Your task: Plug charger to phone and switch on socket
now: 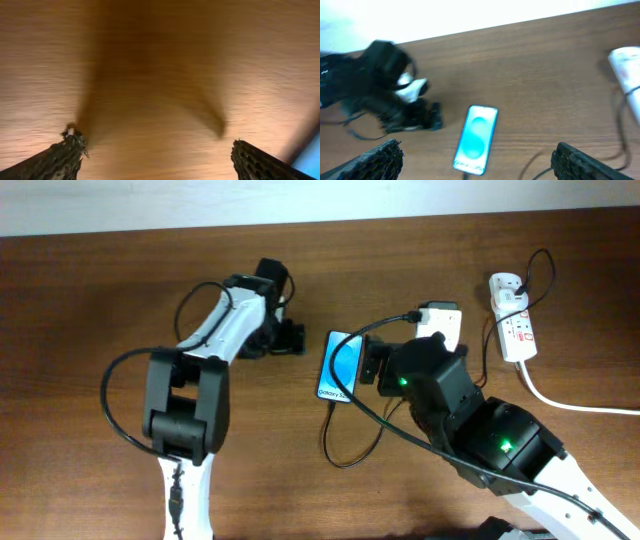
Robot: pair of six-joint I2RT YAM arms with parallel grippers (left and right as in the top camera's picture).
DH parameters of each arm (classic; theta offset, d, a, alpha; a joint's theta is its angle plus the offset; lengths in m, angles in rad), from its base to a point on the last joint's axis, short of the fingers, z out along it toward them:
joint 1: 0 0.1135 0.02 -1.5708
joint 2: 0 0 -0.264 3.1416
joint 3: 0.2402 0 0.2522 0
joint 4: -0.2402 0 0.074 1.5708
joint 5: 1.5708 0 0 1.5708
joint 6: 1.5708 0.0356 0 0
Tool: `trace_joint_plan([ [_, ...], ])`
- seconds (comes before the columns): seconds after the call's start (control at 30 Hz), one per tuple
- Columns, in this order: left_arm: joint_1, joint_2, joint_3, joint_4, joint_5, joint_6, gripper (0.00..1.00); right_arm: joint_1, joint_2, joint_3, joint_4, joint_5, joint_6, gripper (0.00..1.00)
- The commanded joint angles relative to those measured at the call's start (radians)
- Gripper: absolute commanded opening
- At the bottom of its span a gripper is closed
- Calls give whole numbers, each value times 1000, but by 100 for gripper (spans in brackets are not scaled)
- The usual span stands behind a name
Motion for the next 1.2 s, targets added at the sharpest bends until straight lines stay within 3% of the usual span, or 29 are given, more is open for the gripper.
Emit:
trace_joint_plan([
  [0.0, 78, -29, 129, -48, -148, -11, 99, -2, 0, 2, 0, 161, 8, 99],
  [0.07, 101, -150, 211, -37, -217, -10, 99, -2, 0, 2, 16, 264, 8, 99],
  [0.17, 105, -345, 248, 187, -304, -9, 99, -2, 2, 2, 180, 544, 8, 99],
  [0.27, 105, -460, 248, 362, -307, 135, 99, -2, 2, 2, 353, 780, 8, 99],
  [0.33, 122, -492, 248, 344, -307, 268, 99, -2, 2, 2, 502, 996, 8, 99],
  [0.4, 208, -516, 248, 293, -305, 268, 99, -51, 2, 2, 747, 1120, -18, 99],
  [0.5, 319, -609, 248, 257, -216, 268, 99, -193, 2, 2, 1154, 1027, -286, 100],
  [0.57, 330, -711, 242, 212, -205, 268, 99, -260, 2, 3, 1204, 792, -528, 100],
  [0.6, 330, -757, 233, 197, -204, 268, 99, -274, 2, 3, 1244, 750, -658, 100],
  [0.67, 330, -889, 189, 190, -204, 268, 99, -275, 2, 3, 1495, 742, -1055, 99],
  [0.73, 330, -1083, 106, 197, -204, 268, 99, -276, 2, 3, 1730, 777, -1339, 99],
  [0.8, 330, -1408, -29, 241, -202, 268, 99, -276, -3, 3, 1785, 808, -1502, 99],
  [0.93, 330, -1757, -96, 362, -202, 267, 99, -276, -15, 3, 1789, 714, -1598, 99],
  [1.13, 330, -1796, -81, 422, -205, 268, 99, -276, -64, 3, 1787, 364, -1609, 99],
  [1.17, 330, -1796, -81, 434, -205, 267, 99, -276, -96, 3, 1758, 325, -1691, 99],
])
